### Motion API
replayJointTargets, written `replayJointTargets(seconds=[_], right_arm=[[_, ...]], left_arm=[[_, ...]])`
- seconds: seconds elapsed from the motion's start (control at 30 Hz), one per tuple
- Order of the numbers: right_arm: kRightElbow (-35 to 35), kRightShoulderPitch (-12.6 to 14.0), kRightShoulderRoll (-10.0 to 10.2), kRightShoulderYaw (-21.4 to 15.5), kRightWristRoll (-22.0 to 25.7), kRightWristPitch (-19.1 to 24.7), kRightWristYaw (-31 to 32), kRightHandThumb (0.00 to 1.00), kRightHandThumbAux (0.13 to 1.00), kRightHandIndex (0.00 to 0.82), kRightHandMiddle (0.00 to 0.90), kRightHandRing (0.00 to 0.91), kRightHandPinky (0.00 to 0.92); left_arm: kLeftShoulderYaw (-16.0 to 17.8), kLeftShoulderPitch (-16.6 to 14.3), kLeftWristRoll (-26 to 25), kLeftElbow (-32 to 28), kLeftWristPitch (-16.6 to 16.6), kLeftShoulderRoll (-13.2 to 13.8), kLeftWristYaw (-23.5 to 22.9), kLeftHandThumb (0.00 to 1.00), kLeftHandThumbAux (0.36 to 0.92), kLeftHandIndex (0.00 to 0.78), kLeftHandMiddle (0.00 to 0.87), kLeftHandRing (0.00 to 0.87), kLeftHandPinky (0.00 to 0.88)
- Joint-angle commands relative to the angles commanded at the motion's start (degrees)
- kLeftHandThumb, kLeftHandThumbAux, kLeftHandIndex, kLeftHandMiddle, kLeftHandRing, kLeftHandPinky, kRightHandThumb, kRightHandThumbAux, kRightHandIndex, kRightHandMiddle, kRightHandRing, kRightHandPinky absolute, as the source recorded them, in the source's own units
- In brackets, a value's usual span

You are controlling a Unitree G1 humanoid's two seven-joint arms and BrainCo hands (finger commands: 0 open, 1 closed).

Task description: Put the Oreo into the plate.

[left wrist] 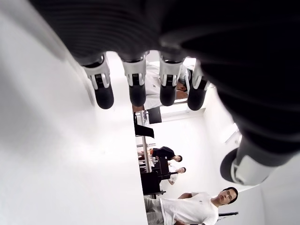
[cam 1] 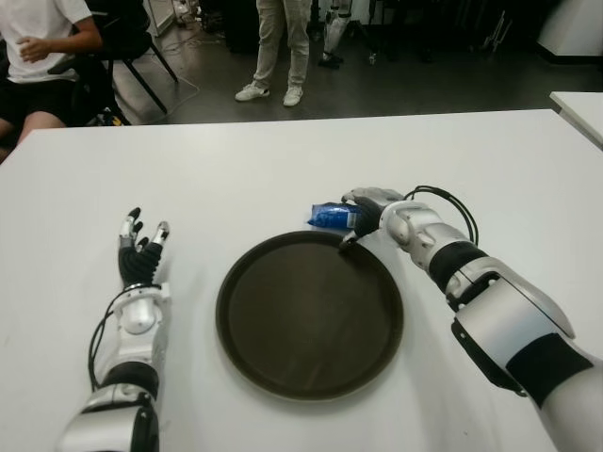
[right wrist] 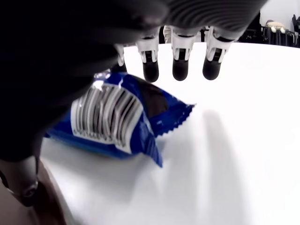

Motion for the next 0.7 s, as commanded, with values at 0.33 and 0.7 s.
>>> replayJointTargets(seconds=[0.33, 0.7], right_arm=[[-0.57, -0.60, -0.03, -0.52, 0.21, -0.37, 0.08, 0.000, 0.623, 0.000, 0.000, 0.000, 0.000], [-0.14, -0.56, 0.21, -0.71, 0.08, 0.40, 0.34, 0.000, 0.634, 0.000, 0.000, 0.000, 0.000]], left_arm=[[-0.21, 0.36, -0.03, -1.23, 0.09, -0.25, -0.37, 0.342, 0.598, 0.006, 0.009, 0.000, 0.000], [-0.32, 0.02, 0.25, -0.58, 0.55, 0.16, -0.58, 0.337, 0.590, 0.014, 0.009, 0.000, 0.000]])
